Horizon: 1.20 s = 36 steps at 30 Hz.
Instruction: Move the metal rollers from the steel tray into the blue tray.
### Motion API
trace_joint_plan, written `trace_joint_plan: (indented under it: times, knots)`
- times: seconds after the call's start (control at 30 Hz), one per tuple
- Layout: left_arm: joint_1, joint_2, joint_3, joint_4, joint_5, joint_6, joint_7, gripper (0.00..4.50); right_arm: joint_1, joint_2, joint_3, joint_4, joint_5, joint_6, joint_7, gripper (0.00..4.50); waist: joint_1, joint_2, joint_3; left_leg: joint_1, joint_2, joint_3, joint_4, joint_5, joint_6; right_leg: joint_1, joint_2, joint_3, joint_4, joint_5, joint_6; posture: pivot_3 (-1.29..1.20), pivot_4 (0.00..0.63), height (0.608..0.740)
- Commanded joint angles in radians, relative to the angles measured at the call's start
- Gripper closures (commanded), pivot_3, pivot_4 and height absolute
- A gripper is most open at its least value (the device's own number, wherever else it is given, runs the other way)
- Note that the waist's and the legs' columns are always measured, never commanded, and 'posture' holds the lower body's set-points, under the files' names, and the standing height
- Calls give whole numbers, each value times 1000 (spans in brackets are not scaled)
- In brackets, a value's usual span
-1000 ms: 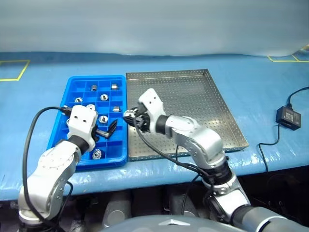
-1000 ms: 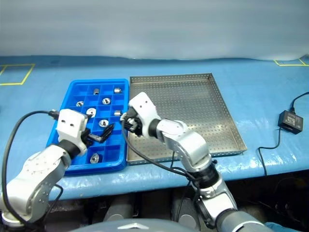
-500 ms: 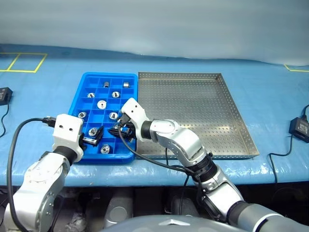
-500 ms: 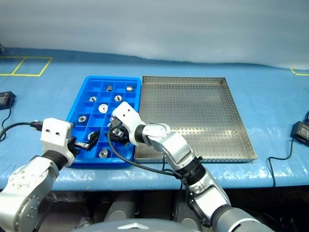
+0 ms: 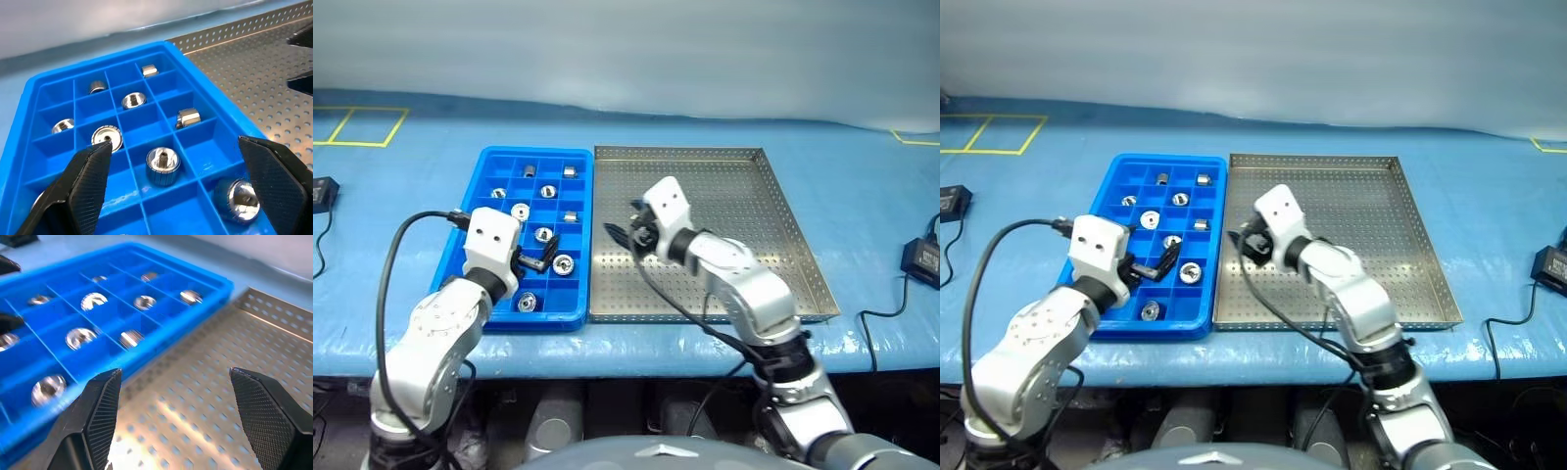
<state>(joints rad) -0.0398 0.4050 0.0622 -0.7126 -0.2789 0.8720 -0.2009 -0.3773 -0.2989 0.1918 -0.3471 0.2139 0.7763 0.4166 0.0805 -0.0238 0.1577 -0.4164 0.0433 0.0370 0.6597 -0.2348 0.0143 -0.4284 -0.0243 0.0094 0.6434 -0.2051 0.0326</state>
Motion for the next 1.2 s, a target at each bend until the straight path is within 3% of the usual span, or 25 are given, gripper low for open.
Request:
trace_joint_plan:
  times: [0.03, 0.13, 0.27, 0.37, 0.6, 1.2]
  knots:
    - [-53, -4, 5, 71, 3, -92, -37, 0, 35, -74, -65, -63, 7, -21, 33, 795, -14, 0, 0, 0, 0, 0, 0, 0, 0, 0, 0, 0, 0, 0, 0, 96, 150, 740]
    - [-86, -6, -23, 159, 20, -131, -53, 0, 82, -116, -92, -59, 6, -67, 49, 795, -37, 0, 0, 0, 1, 1, -1, 0, 0, 0, 1, 0, 0, -1, -1, 52, 150, 740]
    - [-89, -23, -54, 198, -21, -195, -125, 0, 126, -89, -136, -68, 71, -92, 70, 795, -66, 0, 0, 1, 1, 1, -1, 0, 0, 0, 1, 1, 0, 0, -1, 9, 150, 740]
    - [-81, -32, -59, 201, -37, -214, -152, 0, 140, -96, -147, -62, 73, -108, 74, 15, -75, 0, 0, 1, 1, 2, -1, 0, 0, 0, 1, 2, 0, 0, 1, -12, 150, 740]
    - [-63, 2, -53, 170, -39, -172, -159, 0, 119, -95, -152, -12, 61, -136, 59, 15, -95, 0, 0, 1, 1, 2, 2, 0, 1, 0, 1, 3, 1, 1, 2, -1, 150, 740]
    - [-42, 6, -63, 147, -35, -158, -144, 0, 86, -65, -104, 21, 27, -149, 41, 15, -89, 0, 0, 1, 1, 2, 1, 0, 1, 0, 1, 3, 1, 1, 2, 41, 150, 740]
